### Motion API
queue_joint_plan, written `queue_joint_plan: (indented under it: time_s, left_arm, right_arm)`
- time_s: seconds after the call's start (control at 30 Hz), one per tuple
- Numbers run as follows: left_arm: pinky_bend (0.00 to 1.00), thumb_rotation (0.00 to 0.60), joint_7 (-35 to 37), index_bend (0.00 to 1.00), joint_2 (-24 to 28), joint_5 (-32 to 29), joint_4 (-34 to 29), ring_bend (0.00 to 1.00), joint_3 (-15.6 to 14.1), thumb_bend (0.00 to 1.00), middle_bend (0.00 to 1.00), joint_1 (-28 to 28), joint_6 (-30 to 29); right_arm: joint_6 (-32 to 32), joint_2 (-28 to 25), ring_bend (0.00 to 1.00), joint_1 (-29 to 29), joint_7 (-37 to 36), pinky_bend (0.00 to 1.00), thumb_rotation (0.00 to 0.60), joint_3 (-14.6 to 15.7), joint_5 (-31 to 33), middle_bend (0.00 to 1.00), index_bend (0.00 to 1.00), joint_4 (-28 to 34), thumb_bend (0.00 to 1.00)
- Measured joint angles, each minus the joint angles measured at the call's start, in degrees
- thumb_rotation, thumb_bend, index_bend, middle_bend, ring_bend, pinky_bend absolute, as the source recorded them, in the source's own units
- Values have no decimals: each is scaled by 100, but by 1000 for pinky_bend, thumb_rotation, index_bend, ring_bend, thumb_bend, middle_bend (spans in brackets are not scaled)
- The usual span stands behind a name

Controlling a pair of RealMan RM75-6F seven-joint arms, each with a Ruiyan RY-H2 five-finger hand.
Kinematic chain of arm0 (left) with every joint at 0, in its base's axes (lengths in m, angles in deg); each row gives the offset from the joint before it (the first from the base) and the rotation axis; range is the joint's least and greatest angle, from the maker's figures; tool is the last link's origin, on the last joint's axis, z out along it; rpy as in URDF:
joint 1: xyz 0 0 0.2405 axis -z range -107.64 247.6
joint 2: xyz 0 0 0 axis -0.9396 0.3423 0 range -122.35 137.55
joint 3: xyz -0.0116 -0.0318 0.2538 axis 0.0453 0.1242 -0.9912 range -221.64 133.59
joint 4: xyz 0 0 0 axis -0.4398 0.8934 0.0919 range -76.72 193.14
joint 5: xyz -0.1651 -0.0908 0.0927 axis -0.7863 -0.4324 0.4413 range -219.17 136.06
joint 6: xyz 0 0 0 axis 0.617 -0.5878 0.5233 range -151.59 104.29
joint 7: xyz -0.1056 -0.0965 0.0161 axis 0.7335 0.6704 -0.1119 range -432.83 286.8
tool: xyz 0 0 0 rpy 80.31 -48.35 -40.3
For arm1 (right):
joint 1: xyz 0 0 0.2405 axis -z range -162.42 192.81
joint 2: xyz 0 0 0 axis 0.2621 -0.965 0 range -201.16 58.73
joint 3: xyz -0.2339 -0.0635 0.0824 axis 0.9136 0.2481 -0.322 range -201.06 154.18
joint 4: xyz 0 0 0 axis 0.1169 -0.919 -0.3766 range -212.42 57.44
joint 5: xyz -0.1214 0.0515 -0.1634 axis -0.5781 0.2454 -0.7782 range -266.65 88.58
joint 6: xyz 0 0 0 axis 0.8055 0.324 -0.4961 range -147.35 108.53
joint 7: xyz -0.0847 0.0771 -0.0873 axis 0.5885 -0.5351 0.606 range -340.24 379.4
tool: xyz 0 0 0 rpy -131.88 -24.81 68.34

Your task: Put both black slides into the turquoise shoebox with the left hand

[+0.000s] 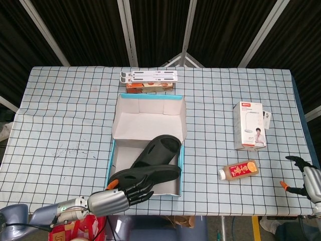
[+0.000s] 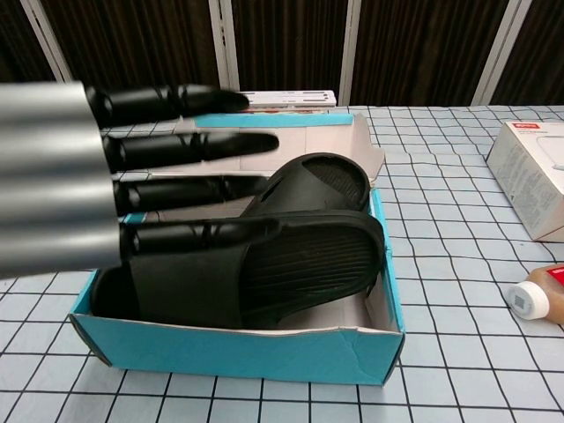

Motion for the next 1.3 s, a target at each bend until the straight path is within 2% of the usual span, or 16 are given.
queue_joint_plan:
  time_s: [0.13, 0.27, 0.47, 0.53, 0.77, 0.87, 0.97, 1.1, 1.3]
  left_arm:
    - [107, 600, 506, 110, -222, -242, 44, 20, 37, 168, 170, -264, -833]
    - [107, 600, 1326, 103, -548, -1042, -8, 21, 38, 168, 168, -606, -1436]
    - [106, 600, 2720, 97, -1075, -2603, -283, 20, 179, 168, 161, -832, -1442]
    - [106, 600, 2898, 92, -1215, -3059, -331, 21, 303, 168, 145, -824, -1329]
    - [103, 600, 2960, 70, -1832, -4686, -452, 20, 877, 161, 126, -567, -622]
    - [103, 600, 2926, 69, -2196, -5210, -454, 20, 1159, 161, 126, -351, -404]
    - [103, 600, 2772, 68, -2570, -5447, -420, 20, 1317, 160, 126, -122, -296]
    - [103, 600, 2548, 67, -2928, -5599, -273, 20, 1336, 160, 127, 99, -215]
    - [103, 600, 2452, 63, -3235, -5758, 62, 20, 1203, 160, 131, 269, -110]
  right_arm:
    - [8, -7, 291, 4, -1, 298, 600, 5, -8, 252, 259, 9, 233]
    - [-32, -8, 291, -8, 40, 299, 600, 12, 11, 252, 259, 24, 233]
    - [-66, -7, 291, -22, 94, 298, 600, 15, 47, 252, 259, 49, 234]
    - [-77, -9, 292, -23, 96, 299, 600, 13, 68, 252, 259, 48, 234]
    - [-153, -7, 292, -48, 89, 303, 600, 13, 107, 252, 259, 11, 233]
    - [-196, -4, 292, -65, 83, 303, 600, 16, 112, 252, 259, 0, 233]
    - [-204, -8, 292, -68, 69, 302, 600, 18, 110, 253, 259, -5, 234]
    - [-211, -13, 292, -69, 45, 303, 600, 19, 107, 252, 259, -15, 233]
    - [-195, -33, 292, -57, -20, 303, 600, 34, 65, 252, 259, -10, 233]
